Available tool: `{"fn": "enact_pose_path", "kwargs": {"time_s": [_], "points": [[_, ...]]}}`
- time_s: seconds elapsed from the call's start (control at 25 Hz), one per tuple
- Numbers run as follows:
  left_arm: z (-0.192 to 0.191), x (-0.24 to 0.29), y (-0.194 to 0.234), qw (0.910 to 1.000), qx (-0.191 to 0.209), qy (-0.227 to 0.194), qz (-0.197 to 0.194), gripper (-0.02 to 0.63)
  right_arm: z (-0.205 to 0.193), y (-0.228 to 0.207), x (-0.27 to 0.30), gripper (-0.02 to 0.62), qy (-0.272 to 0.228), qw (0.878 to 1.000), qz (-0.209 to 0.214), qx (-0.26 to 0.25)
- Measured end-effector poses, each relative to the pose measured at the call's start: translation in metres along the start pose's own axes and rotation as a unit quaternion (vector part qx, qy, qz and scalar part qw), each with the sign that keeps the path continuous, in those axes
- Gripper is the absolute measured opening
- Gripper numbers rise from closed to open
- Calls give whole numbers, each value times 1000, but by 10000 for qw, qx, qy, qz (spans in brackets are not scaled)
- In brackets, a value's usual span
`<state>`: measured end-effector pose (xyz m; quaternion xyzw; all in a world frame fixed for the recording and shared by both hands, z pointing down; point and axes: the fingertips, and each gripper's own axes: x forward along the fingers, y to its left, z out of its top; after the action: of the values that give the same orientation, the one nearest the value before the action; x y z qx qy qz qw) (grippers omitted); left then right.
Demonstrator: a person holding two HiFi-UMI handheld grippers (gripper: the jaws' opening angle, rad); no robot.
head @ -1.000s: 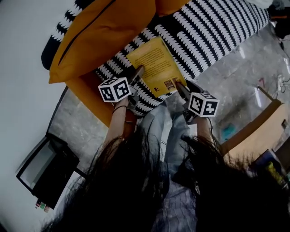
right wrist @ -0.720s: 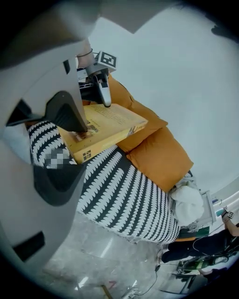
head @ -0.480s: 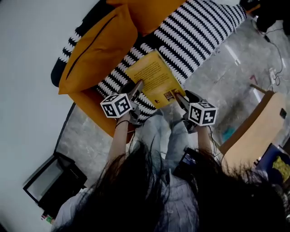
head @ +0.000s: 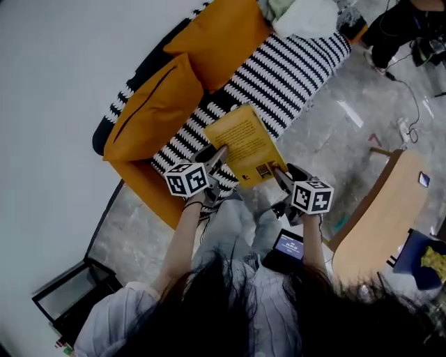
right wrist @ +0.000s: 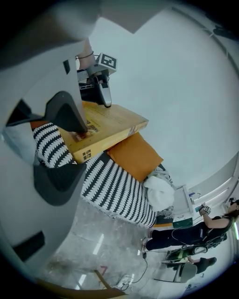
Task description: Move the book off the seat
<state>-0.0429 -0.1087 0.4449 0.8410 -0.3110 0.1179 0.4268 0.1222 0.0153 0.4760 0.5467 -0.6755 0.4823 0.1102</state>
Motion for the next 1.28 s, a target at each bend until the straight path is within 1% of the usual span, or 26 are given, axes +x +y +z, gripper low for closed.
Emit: {"fn": "enact_pose_path", "kwargs": {"time_s": [0.2,0.36,0.48,0.6,0.72,0.8,1.0,1.28], "points": [[4,-1,-39,9996,200,23,-186,161,11,-3,-39,224,-230,9997,-92,-19],[8,12,-75,9991,285,-29,-299,161,21,-18,-70,224,-437,9988,-207,30],[6,20,-103,9985,362,3,-418,161,24,-28,-97,224,-623,9975,-299,124],[4,29,-131,9968,527,84,-594,161,22,-38,-121,224,-800,9958,-387,235],[5,43,-165,9945,688,86,-783,161,22,-53,-147,222,-1037,9926,-462,427],[4,53,-189,9932,714,60,-920,161,22,-64,-167,222,-1178,9902,-544,516],[-8,70,-243,9892,797,70,-1224,161,18,-88,-214,221,-1423,9852,-748,585],[-45,88,-294,9839,915,247,-1512,161,-8,-119,-264,221,-1697,9771,-1006,795]]}}
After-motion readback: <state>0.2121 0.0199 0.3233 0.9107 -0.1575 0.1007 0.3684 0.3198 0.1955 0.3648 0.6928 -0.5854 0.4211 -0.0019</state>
